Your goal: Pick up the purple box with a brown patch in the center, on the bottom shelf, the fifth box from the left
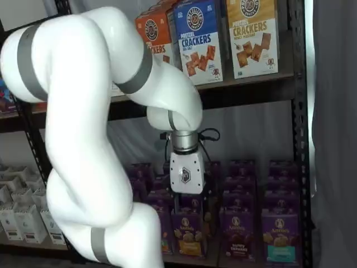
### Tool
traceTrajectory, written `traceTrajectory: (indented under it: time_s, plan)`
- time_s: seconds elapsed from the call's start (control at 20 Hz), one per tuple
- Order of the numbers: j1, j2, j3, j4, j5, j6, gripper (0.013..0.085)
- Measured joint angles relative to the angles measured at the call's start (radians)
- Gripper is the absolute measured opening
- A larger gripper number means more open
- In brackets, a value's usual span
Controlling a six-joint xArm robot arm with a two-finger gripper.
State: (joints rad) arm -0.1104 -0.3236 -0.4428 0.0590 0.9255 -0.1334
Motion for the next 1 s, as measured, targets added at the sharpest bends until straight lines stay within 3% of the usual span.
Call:
traceTrajectory:
  time_s: [0.2, 0.45, 1.0]
  plan:
    - [-0.001, 0.042, 0.01, 0.026, -0.069, -0.022, 0.085]
    - [0.012, 0.094, 0.019, 0.012, -0.13, -0.004, 0.085]
    - [-0.008, 0.239, 0.033, -0.09, -0.354, 0.05, 0.085]
